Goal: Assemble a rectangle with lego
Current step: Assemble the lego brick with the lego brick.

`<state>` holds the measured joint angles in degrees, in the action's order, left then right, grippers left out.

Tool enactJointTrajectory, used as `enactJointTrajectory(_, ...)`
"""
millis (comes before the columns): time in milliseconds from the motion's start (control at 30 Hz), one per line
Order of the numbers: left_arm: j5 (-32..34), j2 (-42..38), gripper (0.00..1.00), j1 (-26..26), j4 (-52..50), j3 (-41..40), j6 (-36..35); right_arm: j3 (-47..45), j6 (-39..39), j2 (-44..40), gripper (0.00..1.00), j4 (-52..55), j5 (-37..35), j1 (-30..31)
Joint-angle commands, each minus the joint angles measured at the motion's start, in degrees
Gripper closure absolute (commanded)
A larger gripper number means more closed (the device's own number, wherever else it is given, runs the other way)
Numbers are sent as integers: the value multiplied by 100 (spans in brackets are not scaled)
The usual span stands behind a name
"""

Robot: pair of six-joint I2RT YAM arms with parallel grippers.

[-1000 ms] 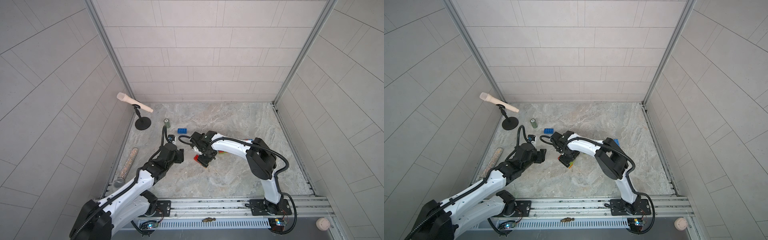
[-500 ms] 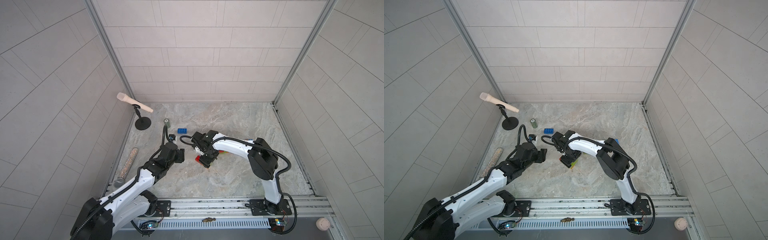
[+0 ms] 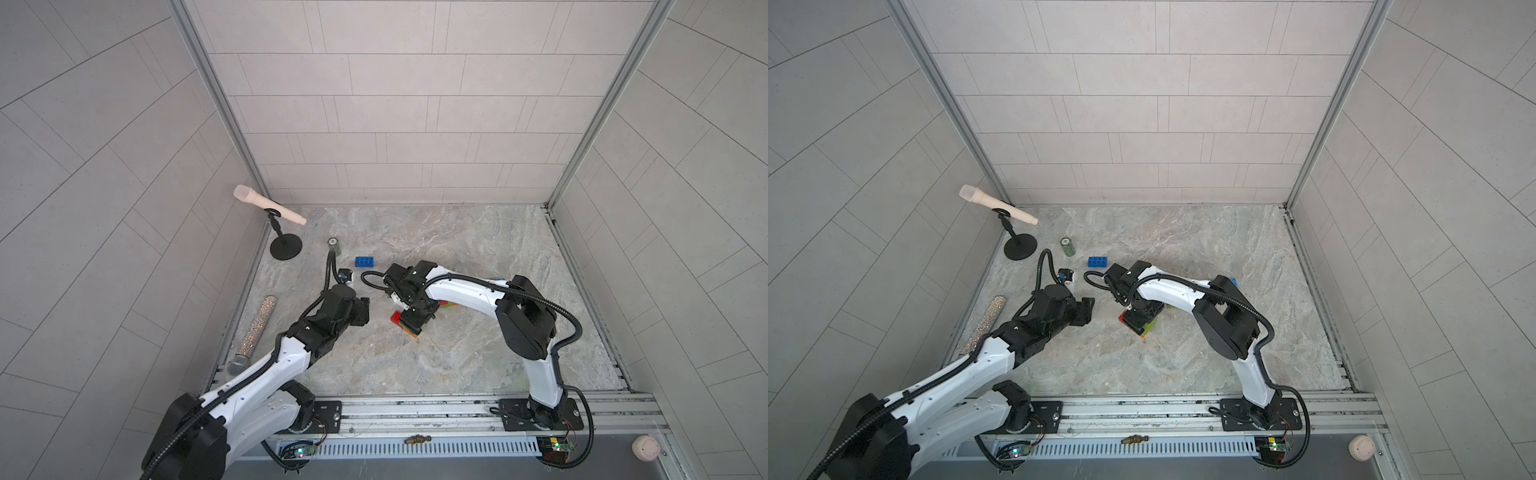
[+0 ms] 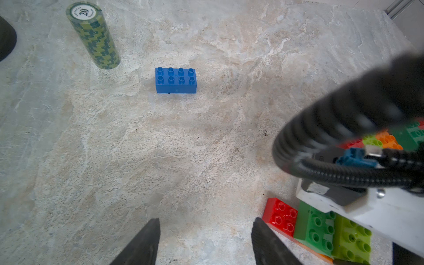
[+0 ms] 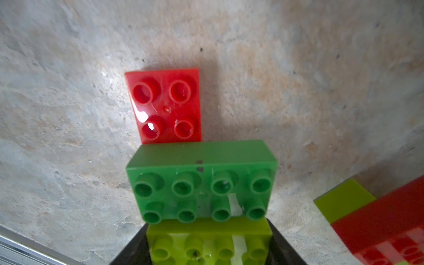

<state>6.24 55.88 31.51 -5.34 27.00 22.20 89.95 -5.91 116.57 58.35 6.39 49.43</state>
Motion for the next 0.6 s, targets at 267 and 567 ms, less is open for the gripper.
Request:
enactJointTrajectory(267, 18, -24, 32, -37, 62, 174, -47, -264, -13, 76, 100, -114, 97, -38)
enactJointTrajectory(567, 25, -29, 32, -39, 27, 191, -81, -641, -45, 197, 100, -302, -46, -83)
